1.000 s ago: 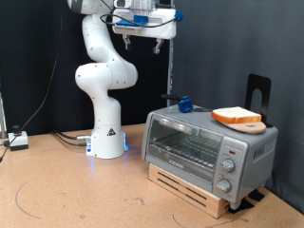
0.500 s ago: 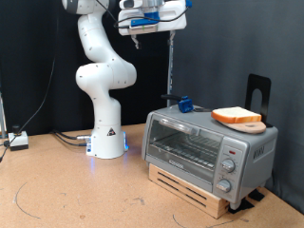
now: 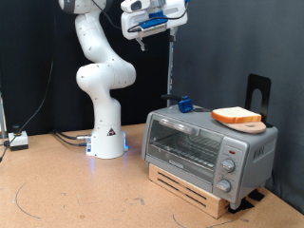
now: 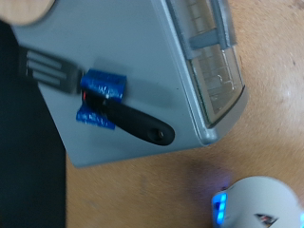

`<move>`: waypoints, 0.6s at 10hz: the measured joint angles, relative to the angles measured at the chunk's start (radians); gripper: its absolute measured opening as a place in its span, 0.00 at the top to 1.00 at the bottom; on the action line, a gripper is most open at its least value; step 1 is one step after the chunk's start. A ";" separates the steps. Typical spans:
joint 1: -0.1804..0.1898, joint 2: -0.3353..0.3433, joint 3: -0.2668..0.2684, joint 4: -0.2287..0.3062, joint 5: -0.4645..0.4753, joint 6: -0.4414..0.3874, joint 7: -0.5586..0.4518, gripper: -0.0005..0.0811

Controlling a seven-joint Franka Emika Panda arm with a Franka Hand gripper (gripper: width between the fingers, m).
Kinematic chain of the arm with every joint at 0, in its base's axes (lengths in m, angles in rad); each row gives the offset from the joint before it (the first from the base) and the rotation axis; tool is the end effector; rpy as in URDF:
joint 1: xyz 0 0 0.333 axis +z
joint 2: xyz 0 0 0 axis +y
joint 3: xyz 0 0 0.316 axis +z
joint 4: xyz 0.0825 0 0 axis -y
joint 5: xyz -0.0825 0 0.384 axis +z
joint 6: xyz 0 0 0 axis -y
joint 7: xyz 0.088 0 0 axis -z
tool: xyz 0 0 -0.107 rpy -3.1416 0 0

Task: Make a piece of toast with the oven

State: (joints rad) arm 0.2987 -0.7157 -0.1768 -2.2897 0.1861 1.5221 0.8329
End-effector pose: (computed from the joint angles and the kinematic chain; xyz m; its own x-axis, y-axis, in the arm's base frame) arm 0.3208 0.0434 0.5955 0.7751 -0.5766 -0.2585 -0.6227 -0.7664 -0.1575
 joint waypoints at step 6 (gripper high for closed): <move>0.028 0.012 -0.011 -0.063 0.129 0.218 -0.051 0.01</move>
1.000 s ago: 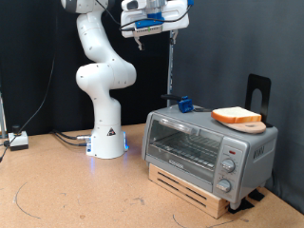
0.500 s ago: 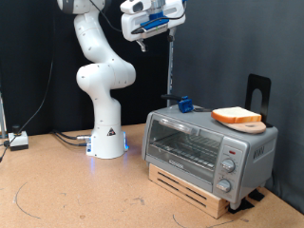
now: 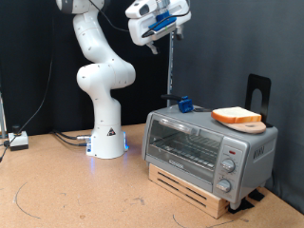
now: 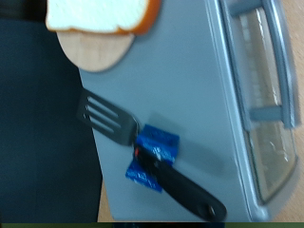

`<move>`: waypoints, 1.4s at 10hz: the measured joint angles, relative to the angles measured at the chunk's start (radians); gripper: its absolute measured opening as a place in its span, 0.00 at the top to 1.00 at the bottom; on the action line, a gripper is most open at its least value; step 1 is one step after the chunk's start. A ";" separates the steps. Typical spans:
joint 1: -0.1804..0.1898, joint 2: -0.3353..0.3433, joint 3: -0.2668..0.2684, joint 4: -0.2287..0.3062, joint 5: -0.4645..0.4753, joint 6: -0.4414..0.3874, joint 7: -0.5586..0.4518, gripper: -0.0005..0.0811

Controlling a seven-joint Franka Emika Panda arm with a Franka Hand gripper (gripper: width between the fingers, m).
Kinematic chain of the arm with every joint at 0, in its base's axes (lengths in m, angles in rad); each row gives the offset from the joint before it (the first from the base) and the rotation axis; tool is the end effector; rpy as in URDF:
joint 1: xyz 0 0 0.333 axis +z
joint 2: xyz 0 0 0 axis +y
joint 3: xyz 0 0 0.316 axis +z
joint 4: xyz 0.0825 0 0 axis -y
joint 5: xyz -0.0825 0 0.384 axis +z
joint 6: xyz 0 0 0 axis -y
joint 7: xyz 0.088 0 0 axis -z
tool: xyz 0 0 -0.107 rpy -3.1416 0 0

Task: Make a piece of toast with the oven

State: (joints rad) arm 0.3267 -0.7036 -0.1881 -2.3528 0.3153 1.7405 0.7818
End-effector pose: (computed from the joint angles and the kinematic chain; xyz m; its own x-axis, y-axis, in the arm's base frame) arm 0.3423 0.0609 0.5840 0.8001 -0.5457 -0.2494 -0.5999 -0.7211 -0.3466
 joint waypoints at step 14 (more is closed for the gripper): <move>-0.023 0.155 -0.052 -0.173 -0.037 0.241 -0.212 0.01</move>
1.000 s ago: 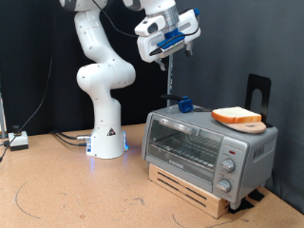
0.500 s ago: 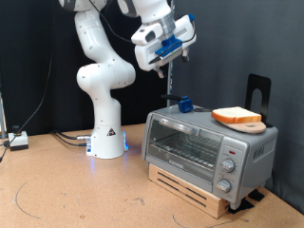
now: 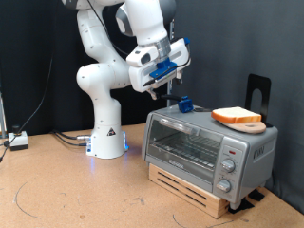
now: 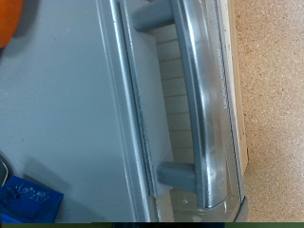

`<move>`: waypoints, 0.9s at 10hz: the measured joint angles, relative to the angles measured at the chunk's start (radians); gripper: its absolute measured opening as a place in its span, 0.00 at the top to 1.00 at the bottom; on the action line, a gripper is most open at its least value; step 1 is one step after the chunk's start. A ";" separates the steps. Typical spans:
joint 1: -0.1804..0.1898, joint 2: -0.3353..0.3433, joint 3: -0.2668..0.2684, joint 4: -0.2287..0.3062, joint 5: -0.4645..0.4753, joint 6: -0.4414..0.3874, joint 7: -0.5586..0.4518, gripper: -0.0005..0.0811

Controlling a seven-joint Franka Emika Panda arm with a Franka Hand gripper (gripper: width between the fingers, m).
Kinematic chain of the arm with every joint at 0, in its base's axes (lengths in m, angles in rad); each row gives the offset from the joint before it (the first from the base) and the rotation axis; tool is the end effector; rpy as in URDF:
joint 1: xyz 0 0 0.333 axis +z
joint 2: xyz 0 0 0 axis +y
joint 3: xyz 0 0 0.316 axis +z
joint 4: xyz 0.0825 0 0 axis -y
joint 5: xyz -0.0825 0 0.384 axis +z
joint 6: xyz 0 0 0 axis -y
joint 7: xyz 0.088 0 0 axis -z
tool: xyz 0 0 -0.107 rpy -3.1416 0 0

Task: Make a piece of toast with the oven

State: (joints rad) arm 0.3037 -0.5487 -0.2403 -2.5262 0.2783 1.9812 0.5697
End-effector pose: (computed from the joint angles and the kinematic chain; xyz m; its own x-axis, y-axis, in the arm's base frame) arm 0.3800 0.0386 0.4613 0.8299 -0.5085 -0.2295 -0.5571 -0.7781 -0.2904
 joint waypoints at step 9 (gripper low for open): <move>-0.012 -0.034 -0.027 -0.084 0.035 0.023 -0.095 0.01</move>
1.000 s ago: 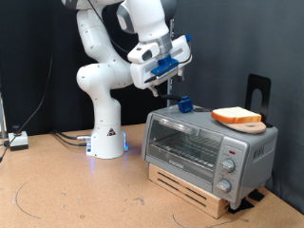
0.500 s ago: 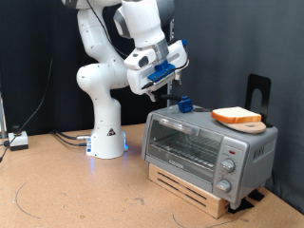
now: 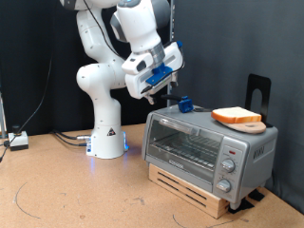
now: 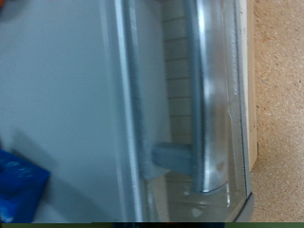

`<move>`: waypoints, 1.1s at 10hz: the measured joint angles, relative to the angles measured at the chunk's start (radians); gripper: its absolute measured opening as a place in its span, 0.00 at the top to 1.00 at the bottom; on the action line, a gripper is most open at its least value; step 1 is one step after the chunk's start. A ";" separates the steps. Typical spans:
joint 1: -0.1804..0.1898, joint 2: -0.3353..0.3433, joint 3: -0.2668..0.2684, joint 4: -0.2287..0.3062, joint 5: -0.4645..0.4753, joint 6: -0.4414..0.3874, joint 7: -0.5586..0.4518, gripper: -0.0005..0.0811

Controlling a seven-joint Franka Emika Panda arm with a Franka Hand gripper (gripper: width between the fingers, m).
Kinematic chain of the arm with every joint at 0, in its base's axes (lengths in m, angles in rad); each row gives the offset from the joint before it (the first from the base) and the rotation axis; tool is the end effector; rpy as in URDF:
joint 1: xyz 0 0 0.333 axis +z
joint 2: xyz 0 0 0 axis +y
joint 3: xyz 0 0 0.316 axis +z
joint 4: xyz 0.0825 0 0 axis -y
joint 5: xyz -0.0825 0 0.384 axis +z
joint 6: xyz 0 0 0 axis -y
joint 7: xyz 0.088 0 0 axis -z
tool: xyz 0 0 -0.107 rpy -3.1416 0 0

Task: Make a piece of toast with the oven

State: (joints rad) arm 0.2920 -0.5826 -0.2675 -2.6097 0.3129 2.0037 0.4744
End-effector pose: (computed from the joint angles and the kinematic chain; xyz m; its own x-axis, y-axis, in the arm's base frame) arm 0.3635 0.0280 0.4363 0.8494 -0.4621 -0.2548 -0.5256 -0.7844 -0.3295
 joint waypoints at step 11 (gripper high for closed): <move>-0.042 0.101 -0.004 -0.172 -0.058 0.259 -0.034 0.01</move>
State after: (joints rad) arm 0.2495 -0.4818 -0.2717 -2.7820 0.2551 2.2632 0.4400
